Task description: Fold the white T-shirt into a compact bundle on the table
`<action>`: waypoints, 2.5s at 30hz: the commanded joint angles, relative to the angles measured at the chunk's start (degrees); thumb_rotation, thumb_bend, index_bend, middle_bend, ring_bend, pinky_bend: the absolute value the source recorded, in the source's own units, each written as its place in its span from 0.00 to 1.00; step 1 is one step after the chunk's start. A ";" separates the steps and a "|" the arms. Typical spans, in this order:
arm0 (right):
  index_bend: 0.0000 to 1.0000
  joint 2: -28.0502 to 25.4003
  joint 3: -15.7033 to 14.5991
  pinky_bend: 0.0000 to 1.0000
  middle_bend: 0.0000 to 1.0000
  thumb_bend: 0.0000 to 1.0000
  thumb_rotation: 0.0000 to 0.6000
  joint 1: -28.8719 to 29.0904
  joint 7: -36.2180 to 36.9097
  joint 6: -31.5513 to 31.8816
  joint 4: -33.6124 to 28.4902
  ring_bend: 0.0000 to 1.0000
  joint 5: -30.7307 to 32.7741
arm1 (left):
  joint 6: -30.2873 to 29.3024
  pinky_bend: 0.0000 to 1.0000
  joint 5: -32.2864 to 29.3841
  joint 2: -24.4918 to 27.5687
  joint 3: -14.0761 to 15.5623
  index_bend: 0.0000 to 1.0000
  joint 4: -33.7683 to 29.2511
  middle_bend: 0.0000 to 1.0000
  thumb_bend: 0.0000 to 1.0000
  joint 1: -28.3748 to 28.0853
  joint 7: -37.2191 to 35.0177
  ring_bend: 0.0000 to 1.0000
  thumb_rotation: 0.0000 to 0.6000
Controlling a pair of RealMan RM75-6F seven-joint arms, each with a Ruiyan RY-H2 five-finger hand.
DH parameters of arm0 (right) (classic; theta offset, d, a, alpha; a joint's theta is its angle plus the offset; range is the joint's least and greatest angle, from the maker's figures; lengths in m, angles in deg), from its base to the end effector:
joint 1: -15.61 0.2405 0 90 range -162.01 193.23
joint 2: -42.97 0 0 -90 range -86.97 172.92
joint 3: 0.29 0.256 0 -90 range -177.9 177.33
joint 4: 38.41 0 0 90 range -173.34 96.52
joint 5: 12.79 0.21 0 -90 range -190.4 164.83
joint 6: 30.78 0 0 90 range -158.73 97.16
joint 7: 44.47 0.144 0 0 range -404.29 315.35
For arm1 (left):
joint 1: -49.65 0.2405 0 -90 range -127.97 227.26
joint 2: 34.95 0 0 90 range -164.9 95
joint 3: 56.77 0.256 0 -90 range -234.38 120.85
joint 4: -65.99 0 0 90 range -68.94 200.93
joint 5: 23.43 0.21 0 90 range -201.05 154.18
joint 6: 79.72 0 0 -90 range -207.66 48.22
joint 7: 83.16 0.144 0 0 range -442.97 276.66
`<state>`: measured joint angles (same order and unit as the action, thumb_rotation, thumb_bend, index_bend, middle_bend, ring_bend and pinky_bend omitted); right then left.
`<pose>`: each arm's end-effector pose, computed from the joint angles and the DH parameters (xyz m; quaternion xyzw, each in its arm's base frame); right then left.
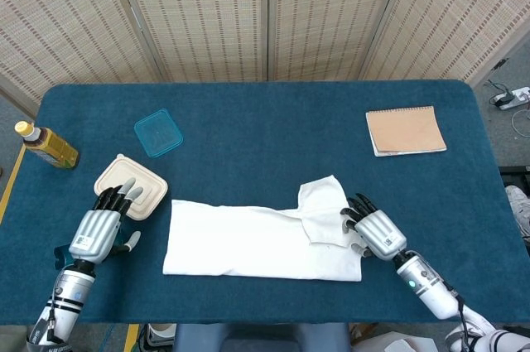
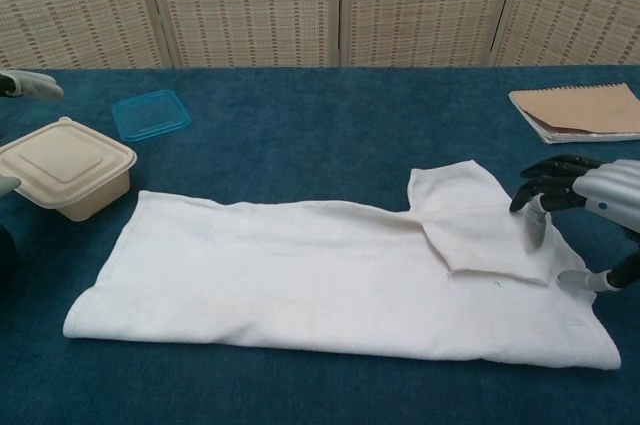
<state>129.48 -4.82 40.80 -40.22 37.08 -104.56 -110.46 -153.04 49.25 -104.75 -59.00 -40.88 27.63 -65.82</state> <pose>-0.2796 -0.2554 0.0035 0.7945 -0.3164 0.3504 0.3820 -0.2195 0.2413 0.0854 -0.6620 -0.4242 -0.3750 0.4911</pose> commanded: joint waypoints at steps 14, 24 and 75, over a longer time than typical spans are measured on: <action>0.57 3.37 0.79 0.03 0.32 0.38 1.00 1.41 -0.10 0.31 3.94 0.13 0.11 | -0.34 0.00 2.00 0.53 -0.22 0.00 -0.04 0.00 0.36 1.20 -1.43 0.00 1.00; 0.60 4.24 5.52 0.03 0.33 0.40 1.00 2.79 1.68 0.81 3.09 0.15 4.25 | -1.16 0.00 3.23 1.18 -0.72 0.00 -0.35 0.00 0.36 1.94 -2.42 0.00 1.00; 0.00 -19.87 12.59 0.02 0.10 0.07 1.00 -2.17 3.08 5.50 -28.70 0.03 12.50 | 0.34 0.24 29.16 2.86 4.10 0.36 27.39 0.23 0.36 -3.37 -19.65 0.22 1.00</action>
<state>111.69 8.65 40.34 -37.86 40.83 -131.10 -96.88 -153.37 74.51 -100.97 -56.52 -18.06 26.42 -82.22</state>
